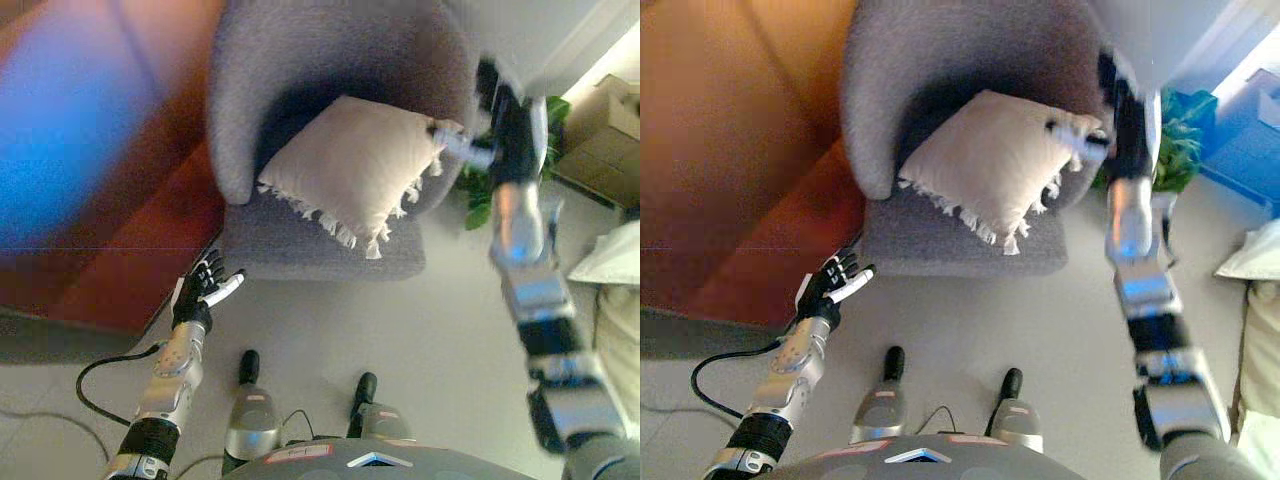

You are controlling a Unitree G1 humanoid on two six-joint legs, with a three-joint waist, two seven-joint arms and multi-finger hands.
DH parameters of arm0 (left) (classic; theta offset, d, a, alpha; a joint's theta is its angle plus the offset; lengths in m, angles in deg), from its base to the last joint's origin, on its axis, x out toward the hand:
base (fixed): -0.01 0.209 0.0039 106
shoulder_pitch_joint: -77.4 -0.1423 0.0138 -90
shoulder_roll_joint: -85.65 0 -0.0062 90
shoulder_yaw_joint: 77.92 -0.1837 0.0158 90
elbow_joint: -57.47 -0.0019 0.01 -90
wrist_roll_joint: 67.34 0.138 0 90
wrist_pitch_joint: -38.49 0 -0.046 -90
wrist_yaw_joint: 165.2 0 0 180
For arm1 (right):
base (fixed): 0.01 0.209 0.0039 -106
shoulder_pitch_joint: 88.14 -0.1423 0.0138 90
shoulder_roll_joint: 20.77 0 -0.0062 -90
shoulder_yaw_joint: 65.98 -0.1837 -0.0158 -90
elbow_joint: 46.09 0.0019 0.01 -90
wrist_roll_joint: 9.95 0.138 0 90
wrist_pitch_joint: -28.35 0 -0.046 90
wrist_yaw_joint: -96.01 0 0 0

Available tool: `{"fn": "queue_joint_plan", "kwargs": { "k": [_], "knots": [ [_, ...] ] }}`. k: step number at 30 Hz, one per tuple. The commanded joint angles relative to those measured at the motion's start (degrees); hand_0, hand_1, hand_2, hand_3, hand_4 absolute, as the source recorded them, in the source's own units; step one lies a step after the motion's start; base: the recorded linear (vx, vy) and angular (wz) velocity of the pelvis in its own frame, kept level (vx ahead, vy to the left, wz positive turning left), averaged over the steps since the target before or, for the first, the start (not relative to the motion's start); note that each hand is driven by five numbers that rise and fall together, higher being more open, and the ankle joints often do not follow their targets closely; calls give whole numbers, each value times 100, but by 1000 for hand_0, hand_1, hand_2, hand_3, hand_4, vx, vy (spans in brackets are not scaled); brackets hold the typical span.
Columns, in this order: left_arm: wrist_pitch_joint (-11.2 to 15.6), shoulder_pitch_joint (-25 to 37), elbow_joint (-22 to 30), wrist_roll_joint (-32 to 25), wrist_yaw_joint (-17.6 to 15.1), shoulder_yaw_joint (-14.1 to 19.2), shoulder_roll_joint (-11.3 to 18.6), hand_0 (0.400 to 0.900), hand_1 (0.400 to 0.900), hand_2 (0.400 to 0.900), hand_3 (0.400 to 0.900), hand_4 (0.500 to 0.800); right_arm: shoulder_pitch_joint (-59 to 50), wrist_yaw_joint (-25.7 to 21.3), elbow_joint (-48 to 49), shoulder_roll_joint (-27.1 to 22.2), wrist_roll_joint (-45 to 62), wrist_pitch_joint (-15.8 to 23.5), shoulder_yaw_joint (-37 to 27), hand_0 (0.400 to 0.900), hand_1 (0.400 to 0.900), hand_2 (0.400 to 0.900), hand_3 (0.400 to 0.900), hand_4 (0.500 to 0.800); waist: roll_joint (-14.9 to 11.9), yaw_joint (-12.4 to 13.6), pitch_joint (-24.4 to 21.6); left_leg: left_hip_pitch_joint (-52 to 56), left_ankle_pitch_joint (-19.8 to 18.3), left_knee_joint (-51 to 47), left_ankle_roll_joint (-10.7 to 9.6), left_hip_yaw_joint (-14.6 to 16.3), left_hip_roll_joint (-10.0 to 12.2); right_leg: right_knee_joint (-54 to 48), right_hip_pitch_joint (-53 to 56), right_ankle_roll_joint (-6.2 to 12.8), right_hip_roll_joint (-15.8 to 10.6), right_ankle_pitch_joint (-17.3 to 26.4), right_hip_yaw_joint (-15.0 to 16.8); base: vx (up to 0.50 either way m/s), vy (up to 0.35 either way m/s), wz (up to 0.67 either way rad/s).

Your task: Pick up the pillow and put it on the sofa.

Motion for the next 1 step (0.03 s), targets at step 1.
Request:
{"fn": "queue_joint_plan", "kwargs": {
  "k": [1],
  "knots": [
    [425,60,369,328,80,239,47,900,900,900,900,800,285,320,710,-95,31,544,-284,900,900,900,900,800,93,-213,-596,292,-1125,861,293,90,-69,336,182,321,-340,6,-1,4,14,-24]
  ]
}}
